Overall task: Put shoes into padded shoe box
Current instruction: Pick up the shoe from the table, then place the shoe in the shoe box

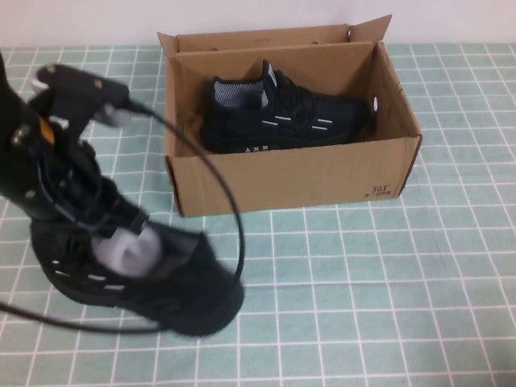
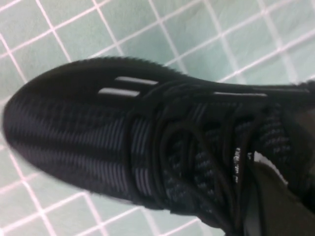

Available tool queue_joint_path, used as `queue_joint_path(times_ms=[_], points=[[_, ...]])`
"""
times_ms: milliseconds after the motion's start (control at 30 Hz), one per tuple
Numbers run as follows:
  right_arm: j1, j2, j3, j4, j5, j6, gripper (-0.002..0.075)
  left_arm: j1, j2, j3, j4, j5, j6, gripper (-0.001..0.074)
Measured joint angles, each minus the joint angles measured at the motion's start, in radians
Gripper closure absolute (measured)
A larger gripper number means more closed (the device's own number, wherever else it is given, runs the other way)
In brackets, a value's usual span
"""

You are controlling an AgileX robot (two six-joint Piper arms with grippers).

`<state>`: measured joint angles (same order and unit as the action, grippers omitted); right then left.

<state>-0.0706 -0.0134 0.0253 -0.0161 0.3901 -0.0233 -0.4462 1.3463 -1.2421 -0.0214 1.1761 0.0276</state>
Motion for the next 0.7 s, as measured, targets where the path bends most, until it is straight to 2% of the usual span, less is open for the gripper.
queue_joint_path(times_ms=[67,233,533,700], points=[[0.000,0.000,0.000,0.000,0.000,0.000,0.0734,-0.015,0.004,-0.040,-0.003,0.022,-0.084,0.0734],[0.000,0.000,0.000,0.000,0.000,0.000,0.0734,-0.045,0.073,-0.161,-0.012,0.070,-0.162,0.0734],[0.000,0.000,0.000,0.000,0.000,0.000,0.0734,-0.156,0.274,-0.530,-0.015,0.087,-0.260,0.0734],[0.000,0.000,0.000,0.000,0.000,0.000,0.0734,-0.175,0.412,-0.768,-0.027,0.095,-0.317,0.0734]])
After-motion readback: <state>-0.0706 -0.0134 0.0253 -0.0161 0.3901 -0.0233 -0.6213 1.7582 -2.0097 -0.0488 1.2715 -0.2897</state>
